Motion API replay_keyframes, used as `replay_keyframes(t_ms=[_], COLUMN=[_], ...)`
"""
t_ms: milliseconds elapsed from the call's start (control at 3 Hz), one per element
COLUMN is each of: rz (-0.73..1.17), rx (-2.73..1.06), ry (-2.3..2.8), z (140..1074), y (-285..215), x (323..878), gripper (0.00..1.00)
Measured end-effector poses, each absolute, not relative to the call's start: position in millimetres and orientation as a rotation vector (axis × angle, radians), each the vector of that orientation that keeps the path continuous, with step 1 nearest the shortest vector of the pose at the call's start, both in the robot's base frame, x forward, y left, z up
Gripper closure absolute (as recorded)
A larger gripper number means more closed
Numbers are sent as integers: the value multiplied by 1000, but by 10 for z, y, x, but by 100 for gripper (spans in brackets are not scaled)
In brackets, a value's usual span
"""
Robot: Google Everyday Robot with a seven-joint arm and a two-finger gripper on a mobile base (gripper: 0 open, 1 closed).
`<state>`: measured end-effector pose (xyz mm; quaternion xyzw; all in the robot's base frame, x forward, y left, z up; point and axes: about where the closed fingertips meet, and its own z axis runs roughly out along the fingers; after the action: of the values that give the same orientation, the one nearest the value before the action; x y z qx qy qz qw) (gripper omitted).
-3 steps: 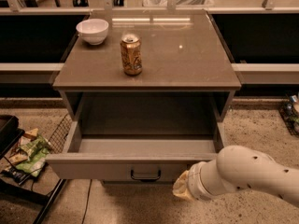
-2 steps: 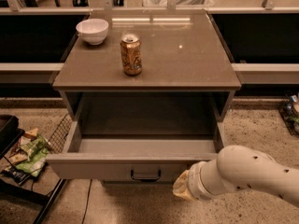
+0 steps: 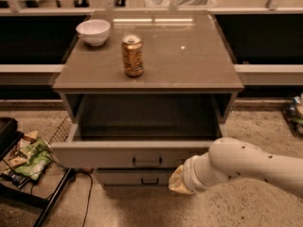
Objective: Close top drawer
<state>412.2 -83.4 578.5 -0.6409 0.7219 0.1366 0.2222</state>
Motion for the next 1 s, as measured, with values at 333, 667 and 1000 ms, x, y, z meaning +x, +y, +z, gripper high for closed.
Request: replay_keyframes(t_ms=[333, 667, 1000], rz=[377, 378, 436], rx=[-1771, -1769, -1798], ry=[1994, 1974, 1975], z=[5785, 5774, 5542], y=[-834, -840, -960], x=[4122, 4490, 5106], gripper=[100, 100, 100])
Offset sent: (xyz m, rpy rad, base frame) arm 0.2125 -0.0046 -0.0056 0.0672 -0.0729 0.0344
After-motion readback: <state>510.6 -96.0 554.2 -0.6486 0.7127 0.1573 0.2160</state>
